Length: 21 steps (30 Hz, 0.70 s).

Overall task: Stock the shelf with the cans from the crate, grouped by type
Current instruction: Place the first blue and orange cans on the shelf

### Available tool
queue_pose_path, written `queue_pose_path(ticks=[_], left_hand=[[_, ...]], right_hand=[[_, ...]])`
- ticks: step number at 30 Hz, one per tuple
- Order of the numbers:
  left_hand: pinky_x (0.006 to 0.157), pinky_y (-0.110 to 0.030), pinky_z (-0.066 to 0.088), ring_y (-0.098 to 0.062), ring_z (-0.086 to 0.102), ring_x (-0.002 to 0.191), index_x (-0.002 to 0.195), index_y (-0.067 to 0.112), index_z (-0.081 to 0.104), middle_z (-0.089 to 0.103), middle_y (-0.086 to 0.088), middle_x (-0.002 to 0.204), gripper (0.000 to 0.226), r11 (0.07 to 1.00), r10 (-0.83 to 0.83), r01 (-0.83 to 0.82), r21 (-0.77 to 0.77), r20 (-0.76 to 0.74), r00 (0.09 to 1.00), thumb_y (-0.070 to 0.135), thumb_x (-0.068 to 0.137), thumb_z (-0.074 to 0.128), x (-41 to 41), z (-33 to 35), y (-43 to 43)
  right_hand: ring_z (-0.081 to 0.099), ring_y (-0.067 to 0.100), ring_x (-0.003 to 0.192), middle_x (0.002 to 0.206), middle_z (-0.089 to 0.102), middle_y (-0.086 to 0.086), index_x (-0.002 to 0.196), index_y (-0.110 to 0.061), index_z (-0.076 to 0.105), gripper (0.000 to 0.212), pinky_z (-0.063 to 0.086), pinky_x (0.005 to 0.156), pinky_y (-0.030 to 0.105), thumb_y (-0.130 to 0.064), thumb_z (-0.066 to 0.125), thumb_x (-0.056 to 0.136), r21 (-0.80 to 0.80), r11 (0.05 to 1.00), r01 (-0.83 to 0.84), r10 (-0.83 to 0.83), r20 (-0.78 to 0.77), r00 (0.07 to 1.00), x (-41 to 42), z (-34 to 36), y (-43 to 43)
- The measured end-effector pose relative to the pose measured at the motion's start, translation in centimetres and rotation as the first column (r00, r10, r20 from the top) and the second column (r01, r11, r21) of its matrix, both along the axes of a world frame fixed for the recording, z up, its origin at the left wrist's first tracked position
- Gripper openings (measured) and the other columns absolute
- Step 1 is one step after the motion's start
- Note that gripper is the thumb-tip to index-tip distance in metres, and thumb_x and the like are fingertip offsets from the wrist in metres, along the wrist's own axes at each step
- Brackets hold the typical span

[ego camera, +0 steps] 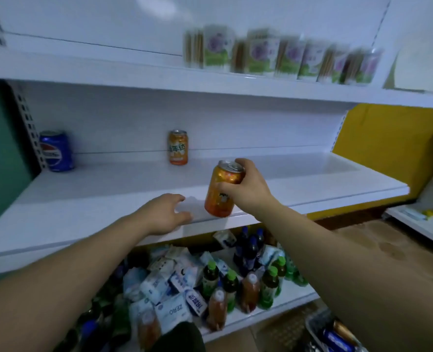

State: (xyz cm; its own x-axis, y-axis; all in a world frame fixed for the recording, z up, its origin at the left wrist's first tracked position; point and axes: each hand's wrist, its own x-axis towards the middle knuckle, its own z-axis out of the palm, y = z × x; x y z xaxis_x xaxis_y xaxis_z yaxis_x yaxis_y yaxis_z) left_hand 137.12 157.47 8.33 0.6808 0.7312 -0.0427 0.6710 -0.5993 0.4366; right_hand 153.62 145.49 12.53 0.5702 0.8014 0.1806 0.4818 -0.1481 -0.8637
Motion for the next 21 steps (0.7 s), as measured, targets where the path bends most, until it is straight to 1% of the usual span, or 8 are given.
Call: queue_pose_path(ticks=[3,5,8,11,13,17,19,21], left_hand=[[0.114,-0.043,0.024,-0.022,0.028,0.14,0.149,0.025,0.026,0.026,-0.001,0.156,0.071,0.997,0.012,0.004,0.082,-0.2,0.98,0.063,0.09,0.041,-0.9,-1.2,2.9],[0.117,-0.05,0.012,-0.02,0.015,0.146,0.151,0.031,0.019,0.014,0.003,0.16,0.072,0.994,0.027,0.001,0.112,-0.255,0.967,0.067,0.09,0.034,-0.9,-1.9,4.1],[0.115,-0.056,0.003,-0.02,0.002,0.148,0.15,0.038,0.012,0.003,0.007,0.161,0.076,0.991,0.015,0.02,0.13,-0.265,0.964,0.075,0.085,0.028,-0.2,-2.9,5.3],[0.113,-0.061,0.0,-0.019,-0.001,0.148,0.149,0.041,0.013,0.001,0.009,0.161,0.084,0.994,0.029,0.0,0.109,-0.265,0.964,0.082,0.078,0.029,1.0,-2.9,5.9],[0.112,-0.062,-0.002,-0.018,-0.003,0.148,0.15,0.042,0.012,0.0,0.01,0.161,0.085,0.994,0.047,-0.018,0.112,-0.262,0.964,0.084,0.077,0.027,1.4,-3.1,6.1],[0.114,-0.059,-0.004,-0.014,-0.006,0.147,0.15,0.042,0.006,-0.004,0.013,0.16,0.084,0.992,0.065,-0.033,0.123,-0.267,0.962,0.083,0.079,0.024,1.5,-3.8,6.3],[0.114,-0.059,-0.003,-0.013,-0.005,0.147,0.15,0.043,0.007,-0.003,0.013,0.16,0.084,0.992,0.072,-0.041,0.122,-0.255,0.964,0.082,0.079,0.027,1.5,-3.9,6.5],[0.114,-0.058,-0.003,-0.013,-0.004,0.147,0.149,0.043,0.008,-0.002,0.014,0.16,0.083,0.992,0.077,-0.049,0.118,-0.24,0.968,0.082,0.079,0.029,1.5,-3.8,6.6]], right_hand=[[0.052,0.024,0.115,0.134,0.049,0.003,0.144,-0.026,0.031,0.076,0.046,0.091,0.034,-0.022,0.073,0.081,-0.031,0.999,-0.018,0.019,0.009,1.0,-0.2,-0.8,2.3],[0.052,0.025,0.117,0.135,0.049,0.003,0.145,-0.026,0.031,0.076,0.047,0.095,0.037,-0.021,0.072,0.082,-0.036,0.999,-0.018,0.019,0.015,1.0,0.0,-1.1,3.5],[0.05,0.026,0.12,0.136,0.046,0.004,0.146,-0.027,0.029,0.076,0.047,0.099,0.041,-0.02,0.071,0.083,-0.046,0.999,-0.03,0.031,0.027,0.999,0.3,-1.4,5.6],[0.044,0.027,0.121,0.137,0.032,0.003,0.145,-0.034,0.026,0.085,0.045,0.103,0.046,-0.033,0.077,0.077,-0.094,0.995,-0.017,0.03,0.145,0.989,0.8,-2.0,6.9],[0.045,0.027,0.118,0.134,0.031,0.004,0.144,-0.036,0.025,0.086,0.046,0.102,0.045,-0.037,0.078,0.077,-0.105,0.994,0.008,0.014,0.21,0.978,1.3,-2.4,7.5],[0.045,0.026,0.124,0.142,0.035,0.003,0.146,-0.034,0.023,0.079,0.044,0.101,0.043,-0.022,0.071,0.085,-0.065,0.997,-0.033,0.045,0.188,0.981,2.8,-3.1,9.1],[0.041,0.021,0.117,0.139,0.03,0.002,0.144,-0.038,0.023,0.082,0.044,0.099,0.042,-0.029,0.075,0.08,-0.071,0.997,-0.022,0.036,0.207,0.978,3.2,-3.4,9.9],[0.043,0.023,0.114,0.135,0.032,0.003,0.142,-0.038,0.024,0.081,0.046,0.095,0.041,-0.029,0.076,0.08,-0.058,0.998,-0.011,0.023,0.205,0.978,3.7,-3.7,10.8]])
